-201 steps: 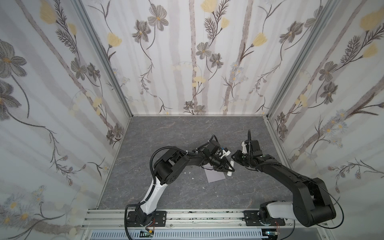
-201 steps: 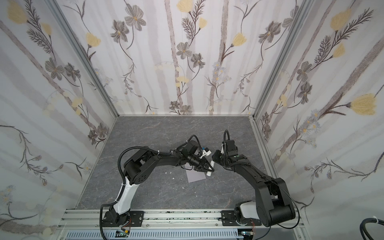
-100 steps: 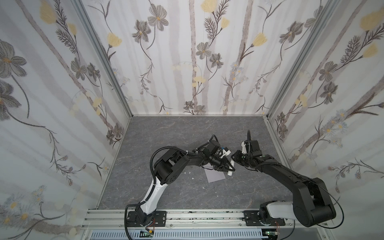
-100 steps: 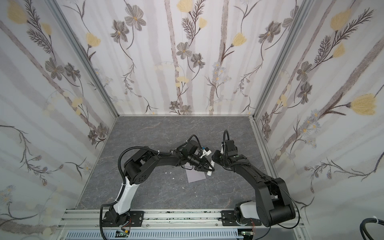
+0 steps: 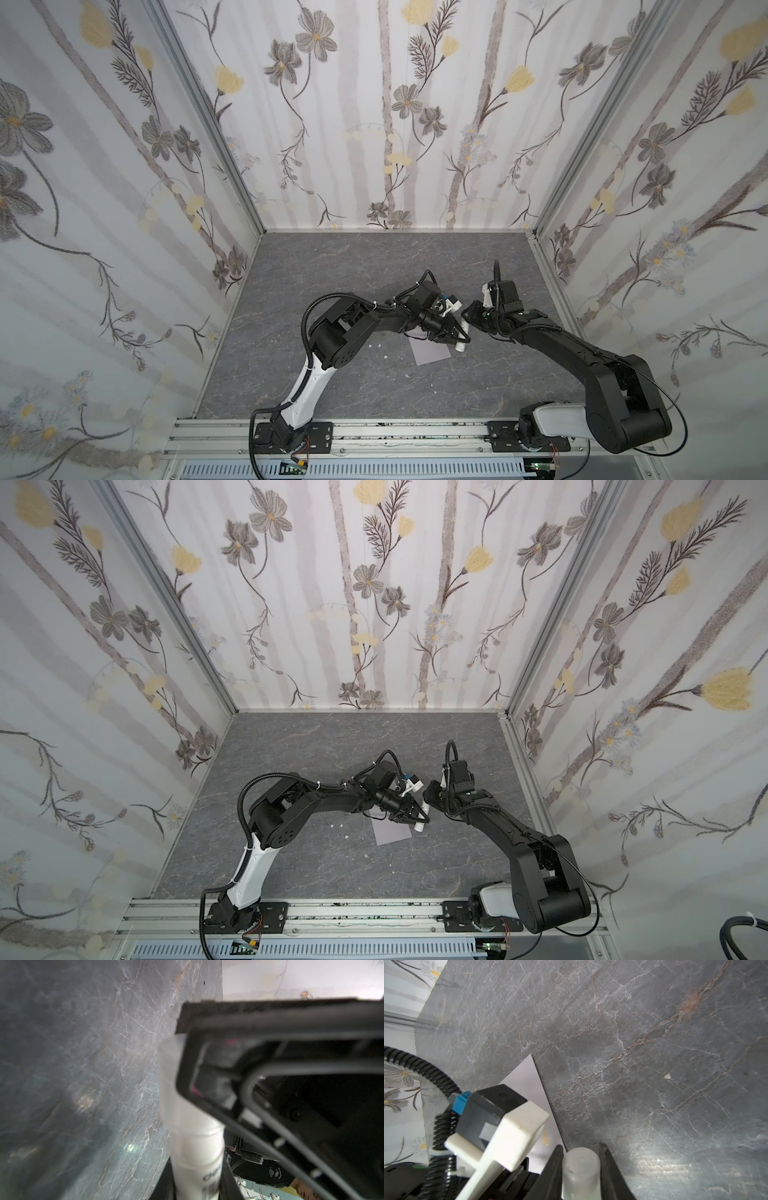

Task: Place the letter into the envelope and seal it
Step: 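Press the clear cap down onto the glue stick with the right gripper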

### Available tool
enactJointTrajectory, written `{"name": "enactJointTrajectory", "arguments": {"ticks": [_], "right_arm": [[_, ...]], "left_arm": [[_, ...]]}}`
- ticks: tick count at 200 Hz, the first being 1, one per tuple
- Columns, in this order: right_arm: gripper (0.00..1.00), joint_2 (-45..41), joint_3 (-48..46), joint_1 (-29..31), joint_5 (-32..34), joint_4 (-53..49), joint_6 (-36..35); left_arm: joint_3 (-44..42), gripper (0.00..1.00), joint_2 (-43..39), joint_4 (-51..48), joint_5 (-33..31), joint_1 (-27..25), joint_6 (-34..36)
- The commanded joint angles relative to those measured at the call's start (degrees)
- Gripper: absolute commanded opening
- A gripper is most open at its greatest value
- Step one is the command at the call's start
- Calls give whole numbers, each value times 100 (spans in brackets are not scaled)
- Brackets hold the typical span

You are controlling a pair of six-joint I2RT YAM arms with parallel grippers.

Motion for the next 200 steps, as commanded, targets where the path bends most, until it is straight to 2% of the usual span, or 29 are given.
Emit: {"name": "enactJointTrajectory", "arguments": {"ticks": [1,200], "right_arm": [[29,34,29,18,35,227,50],[28,34,29,87,210,191,43]], "left_arm": [[68,0,20,269,114,2,-51],[-6,0,-101,392,52,112,-137]]}}
